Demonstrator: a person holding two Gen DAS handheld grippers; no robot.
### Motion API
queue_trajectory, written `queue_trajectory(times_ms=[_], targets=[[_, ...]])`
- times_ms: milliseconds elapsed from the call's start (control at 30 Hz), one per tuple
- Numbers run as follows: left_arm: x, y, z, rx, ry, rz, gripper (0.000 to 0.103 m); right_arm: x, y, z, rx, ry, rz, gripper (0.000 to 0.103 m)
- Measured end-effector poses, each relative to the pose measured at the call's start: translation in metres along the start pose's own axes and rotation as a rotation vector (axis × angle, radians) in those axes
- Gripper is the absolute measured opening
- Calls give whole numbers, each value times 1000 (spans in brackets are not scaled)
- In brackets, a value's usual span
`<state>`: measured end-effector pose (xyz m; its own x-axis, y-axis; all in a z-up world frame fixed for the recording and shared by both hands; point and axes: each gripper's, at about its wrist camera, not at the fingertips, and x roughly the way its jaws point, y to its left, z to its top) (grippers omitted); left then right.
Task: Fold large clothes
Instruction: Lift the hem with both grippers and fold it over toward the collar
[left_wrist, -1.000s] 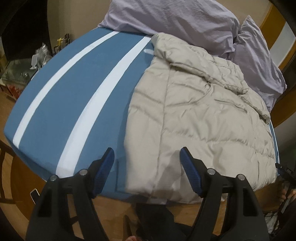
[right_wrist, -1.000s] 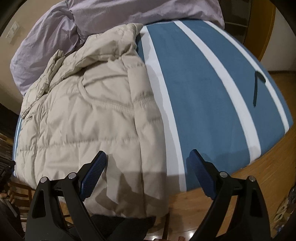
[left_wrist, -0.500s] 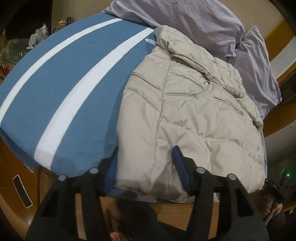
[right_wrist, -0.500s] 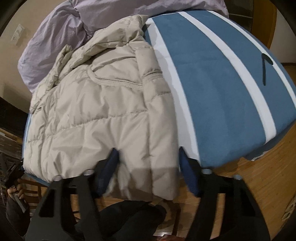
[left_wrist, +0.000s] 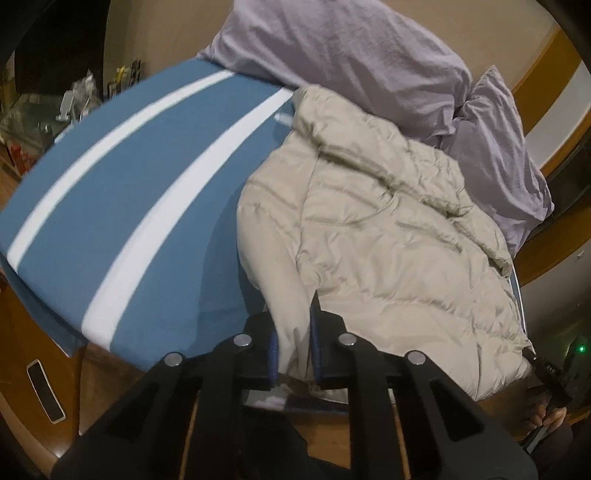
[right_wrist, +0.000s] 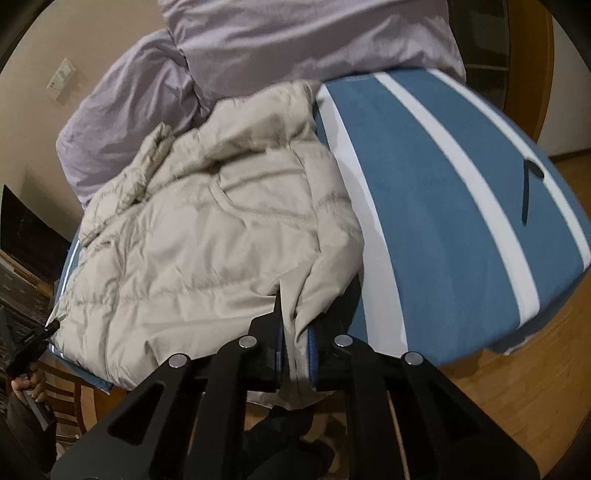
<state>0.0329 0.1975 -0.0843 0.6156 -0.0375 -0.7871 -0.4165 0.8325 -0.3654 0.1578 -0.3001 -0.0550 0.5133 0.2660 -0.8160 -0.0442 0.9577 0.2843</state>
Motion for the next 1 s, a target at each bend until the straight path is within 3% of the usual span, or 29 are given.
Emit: queue_trajectory(times_ms=[467, 1000], targets=[[-35, -40, 76, 60, -170, -3, 13, -15, 46, 72, -145, -185, -57, 10], [-13, -89, 191, 113, -251, 12, 12, 15, 65, 177, -133, -302, -53, 10]])
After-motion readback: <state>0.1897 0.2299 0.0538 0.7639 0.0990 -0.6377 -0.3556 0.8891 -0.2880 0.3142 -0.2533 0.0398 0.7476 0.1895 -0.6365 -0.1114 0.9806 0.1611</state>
